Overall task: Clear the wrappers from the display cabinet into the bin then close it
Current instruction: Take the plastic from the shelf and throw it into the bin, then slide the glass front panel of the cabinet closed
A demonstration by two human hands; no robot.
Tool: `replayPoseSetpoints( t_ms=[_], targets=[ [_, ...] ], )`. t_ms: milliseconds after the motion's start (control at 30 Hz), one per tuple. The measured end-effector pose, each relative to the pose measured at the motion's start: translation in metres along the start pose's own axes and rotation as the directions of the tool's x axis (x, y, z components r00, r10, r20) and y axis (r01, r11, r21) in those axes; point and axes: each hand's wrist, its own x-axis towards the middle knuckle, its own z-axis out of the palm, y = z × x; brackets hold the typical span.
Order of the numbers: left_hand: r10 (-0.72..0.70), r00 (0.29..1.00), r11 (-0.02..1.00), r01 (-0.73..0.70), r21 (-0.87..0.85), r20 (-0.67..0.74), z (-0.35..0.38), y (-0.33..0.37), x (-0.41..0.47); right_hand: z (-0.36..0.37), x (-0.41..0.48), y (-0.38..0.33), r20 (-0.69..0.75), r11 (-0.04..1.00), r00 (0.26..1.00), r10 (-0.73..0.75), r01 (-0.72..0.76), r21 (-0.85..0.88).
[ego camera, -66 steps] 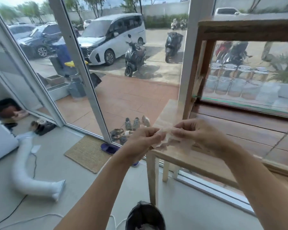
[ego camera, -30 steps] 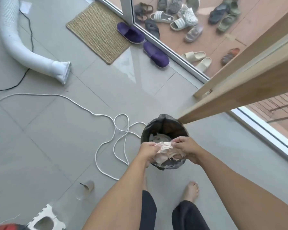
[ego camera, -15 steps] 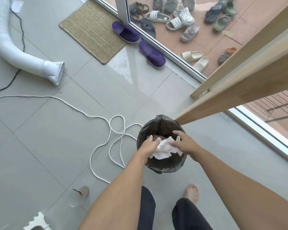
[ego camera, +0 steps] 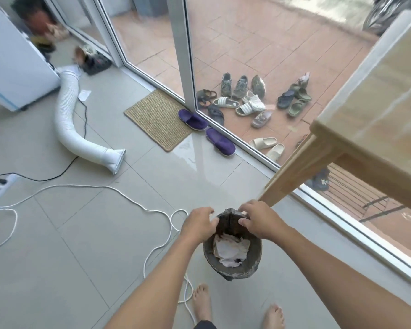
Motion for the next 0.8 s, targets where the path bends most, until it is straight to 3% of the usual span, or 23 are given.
replayPoseSetpoints(
  t_ms=[167,333,533,800],
  targets=[
    [0.14,0.978,0.989,-0.13,0.074,-0.157,-0.102,0.038,-0.048,-0.098,-0.054,-0.053,-0.152,0.986,0.978,-0.145,0.131,-0.099],
    [0.324,0.873,0.946,-0.308,0.104,-0.363,-0.194,0.101,-0.095,-0.202,-0.118,-0.088,-0.389,0.96,0.883,-0.264,0.2,-0.197],
    [0.561,0.669,0.813,-0.557,0.172,-0.488,-0.252,0.203,-0.144,-0.29,-0.215,-0.09,-0.681,0.94,0.659,-0.32,0.131,-0.315],
    [0.792,0.435,0.558,-0.801,0.218,-0.429,-0.237,0.341,-0.192,-0.336,-0.332,-0.015,-0.921,0.947,0.319,-0.225,-0.149,-0.283]
  ],
)
